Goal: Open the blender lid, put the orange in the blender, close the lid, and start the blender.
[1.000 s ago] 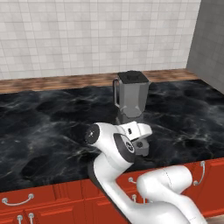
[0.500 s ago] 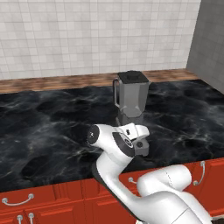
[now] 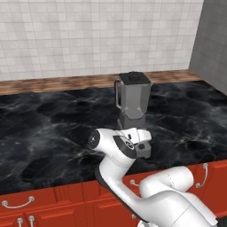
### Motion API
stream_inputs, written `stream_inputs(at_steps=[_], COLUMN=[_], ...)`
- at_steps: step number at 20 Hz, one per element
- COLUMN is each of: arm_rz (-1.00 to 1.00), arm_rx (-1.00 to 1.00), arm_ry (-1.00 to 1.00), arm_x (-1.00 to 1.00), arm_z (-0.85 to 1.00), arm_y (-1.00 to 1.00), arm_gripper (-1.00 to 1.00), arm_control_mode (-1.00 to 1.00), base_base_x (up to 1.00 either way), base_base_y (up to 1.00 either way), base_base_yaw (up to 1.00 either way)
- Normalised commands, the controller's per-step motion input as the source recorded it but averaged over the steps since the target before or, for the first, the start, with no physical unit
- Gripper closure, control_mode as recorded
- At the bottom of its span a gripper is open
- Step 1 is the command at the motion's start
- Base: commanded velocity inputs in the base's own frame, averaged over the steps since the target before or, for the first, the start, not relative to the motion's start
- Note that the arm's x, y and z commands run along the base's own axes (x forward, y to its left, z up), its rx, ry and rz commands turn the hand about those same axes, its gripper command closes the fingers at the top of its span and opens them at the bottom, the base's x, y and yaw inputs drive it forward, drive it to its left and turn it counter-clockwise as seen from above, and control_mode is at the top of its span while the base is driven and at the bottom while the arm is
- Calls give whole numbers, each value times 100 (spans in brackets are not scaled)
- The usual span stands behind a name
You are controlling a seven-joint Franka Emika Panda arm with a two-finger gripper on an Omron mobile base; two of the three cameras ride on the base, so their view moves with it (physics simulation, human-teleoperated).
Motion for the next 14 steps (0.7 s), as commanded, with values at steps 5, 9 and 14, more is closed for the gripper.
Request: stream_inputs(at_steps=[5,9,14], arm_rz=[-7,-2,0], arm_rx=[0,0,0], arm_ry=[-3,-1,0], arm_x=[0,3,18], arm_z=[0,0,0], arm_y=[-7,0,0], arm_gripper=[-100,-100,-100], arm_control_mode=[-100,-100,-100], base_base_x=[0,0,0], base_base_y=[0,0,0], base_base_yaw=[0,0,0])
